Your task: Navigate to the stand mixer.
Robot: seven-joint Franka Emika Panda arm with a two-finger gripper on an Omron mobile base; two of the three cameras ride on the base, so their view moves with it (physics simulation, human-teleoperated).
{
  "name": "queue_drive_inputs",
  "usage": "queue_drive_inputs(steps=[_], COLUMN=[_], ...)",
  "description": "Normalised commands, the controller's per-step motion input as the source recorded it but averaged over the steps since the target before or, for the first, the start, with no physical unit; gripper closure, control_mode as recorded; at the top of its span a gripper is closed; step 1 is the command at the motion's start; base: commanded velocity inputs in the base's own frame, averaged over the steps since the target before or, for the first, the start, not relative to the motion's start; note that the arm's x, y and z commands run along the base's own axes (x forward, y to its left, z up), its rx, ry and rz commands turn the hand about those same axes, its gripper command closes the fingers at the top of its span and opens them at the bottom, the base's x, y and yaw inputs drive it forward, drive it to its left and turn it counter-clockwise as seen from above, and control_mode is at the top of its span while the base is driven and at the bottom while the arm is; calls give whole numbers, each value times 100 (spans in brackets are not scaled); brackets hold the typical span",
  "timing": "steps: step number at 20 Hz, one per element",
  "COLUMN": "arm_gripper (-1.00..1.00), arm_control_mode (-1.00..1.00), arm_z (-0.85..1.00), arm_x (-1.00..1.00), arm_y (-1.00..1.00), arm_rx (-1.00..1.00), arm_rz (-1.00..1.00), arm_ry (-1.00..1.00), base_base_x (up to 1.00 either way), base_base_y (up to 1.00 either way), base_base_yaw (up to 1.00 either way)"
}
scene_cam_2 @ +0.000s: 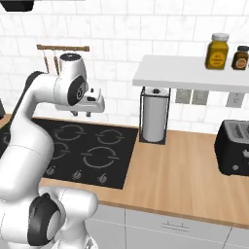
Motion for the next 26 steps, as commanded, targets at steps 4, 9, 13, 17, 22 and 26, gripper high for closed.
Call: queue_drive_inputs(steps=[4, 9, 13, 17, 22, 26], arm_gripper=[-100, -100, -100, -100, -100, -100], arm_control_mode=[-100, -100, 100, 100, 100, 100], arm_z=[-7, -31, -26, 0, 0, 0], arm_x=[-45, -86, -45, 0, 0, 0], arm_y=[-1, 0, 0, 0, 0, 0], arm_rx=[0, 0, -2, 0, 0, 0], arm_rz=[0, 1, 7, 0, 0, 0], arm_ry=[0, -2, 0, 0, 0, 0], base_base_x=[0, 0, -43, -96, -67, -2], base_base_y=[0, 0, 0, 0, 3, 9], base_base_yaw=[0, 0, 14, 30, 42, 83])
